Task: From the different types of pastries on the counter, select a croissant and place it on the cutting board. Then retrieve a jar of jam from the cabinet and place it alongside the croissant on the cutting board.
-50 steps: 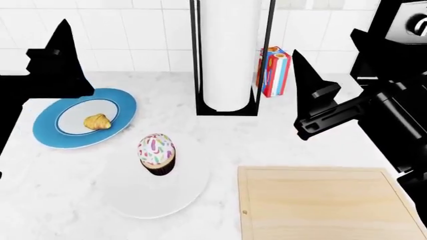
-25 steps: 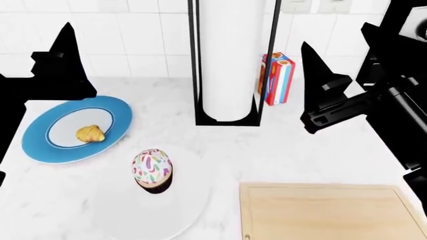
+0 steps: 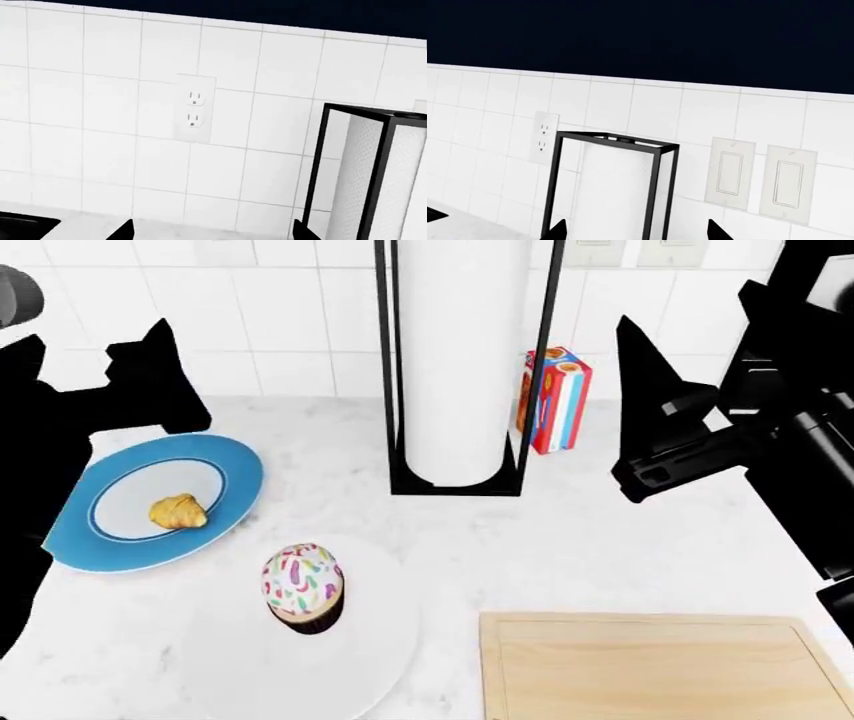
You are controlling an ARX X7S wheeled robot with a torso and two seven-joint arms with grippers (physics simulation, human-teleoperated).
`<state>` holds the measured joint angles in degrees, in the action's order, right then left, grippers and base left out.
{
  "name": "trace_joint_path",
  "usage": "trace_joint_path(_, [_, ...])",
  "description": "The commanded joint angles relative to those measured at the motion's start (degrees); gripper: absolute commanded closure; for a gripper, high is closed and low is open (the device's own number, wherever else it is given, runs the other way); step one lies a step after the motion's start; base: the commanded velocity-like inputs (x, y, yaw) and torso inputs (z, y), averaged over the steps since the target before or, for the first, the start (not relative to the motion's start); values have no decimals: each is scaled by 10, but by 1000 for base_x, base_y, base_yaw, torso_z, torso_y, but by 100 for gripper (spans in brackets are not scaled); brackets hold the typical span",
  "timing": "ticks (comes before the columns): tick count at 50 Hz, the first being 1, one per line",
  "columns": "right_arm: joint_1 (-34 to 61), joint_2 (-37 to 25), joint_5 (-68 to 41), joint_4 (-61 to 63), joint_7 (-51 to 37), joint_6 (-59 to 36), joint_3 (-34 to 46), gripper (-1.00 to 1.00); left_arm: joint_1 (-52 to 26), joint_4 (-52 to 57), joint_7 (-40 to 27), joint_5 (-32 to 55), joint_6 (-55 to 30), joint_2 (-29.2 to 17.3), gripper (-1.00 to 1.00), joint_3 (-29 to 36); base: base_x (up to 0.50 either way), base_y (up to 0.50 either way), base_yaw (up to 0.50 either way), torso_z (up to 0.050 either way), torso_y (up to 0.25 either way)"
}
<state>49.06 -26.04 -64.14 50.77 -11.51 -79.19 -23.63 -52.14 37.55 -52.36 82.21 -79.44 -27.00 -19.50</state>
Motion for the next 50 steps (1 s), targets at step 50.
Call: trace_joint_path(50, [-36, -27, 3, -10, -12, 63, 17, -100, -108, -301, -375, -147, -103, 268, -100, -54, 0, 0, 0, 0, 0])
